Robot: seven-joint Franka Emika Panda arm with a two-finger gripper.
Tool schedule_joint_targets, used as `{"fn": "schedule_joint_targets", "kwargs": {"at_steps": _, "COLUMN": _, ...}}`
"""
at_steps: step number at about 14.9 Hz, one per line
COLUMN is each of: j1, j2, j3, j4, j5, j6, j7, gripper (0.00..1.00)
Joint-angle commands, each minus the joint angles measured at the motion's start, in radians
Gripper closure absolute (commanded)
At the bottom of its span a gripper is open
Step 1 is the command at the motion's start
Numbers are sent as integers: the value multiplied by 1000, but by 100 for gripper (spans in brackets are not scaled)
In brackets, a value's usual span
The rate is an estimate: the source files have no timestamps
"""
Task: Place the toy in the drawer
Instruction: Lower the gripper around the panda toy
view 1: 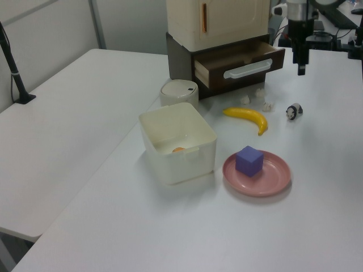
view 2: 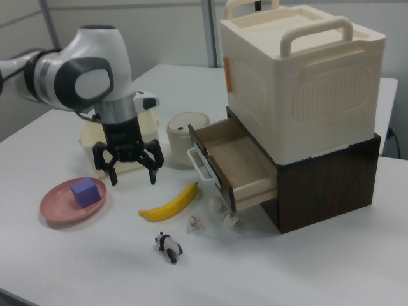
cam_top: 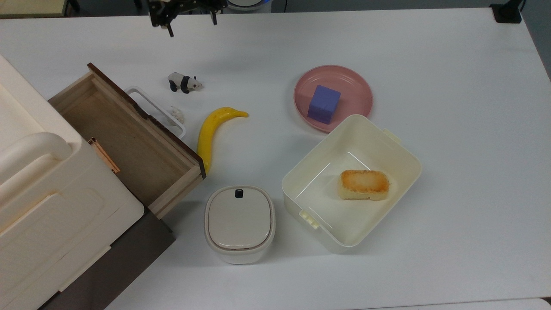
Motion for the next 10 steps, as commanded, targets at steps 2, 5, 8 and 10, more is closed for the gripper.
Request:
{"fn": "schedule_joint_targets", "kwargs": {"at_steps": 2, "j1": 8, "j2": -37, "j3": -4, "j4": -182, "j5": -135, "j6": 207, "j7": -331, "gripper": 0}}
{"fn": "schedule_joint_targets", "kwargs": {"at_steps": 5, "j1": 6, "j2": -27, "j3": -8, "j4": -255, "j5": -154, "j6": 310, "j7": -477, "gripper": 0}}
{"fn": "schedule_joint_targets", "kwargs": {"at_steps": 8, "j1": 6, "j2": 29, "j3": -8, "j4": -268, "j5": -184, "j6": 380, "j7": -485, "gripper": 0}}
{"fn": "schedule_joint_targets", "kwargs": {"at_steps": 10, "j1": 5, "j2": 64, "j3": -9, "j4": -278, "j5": -221, "j6": 422, "j7": -490, "gripper": 0}}
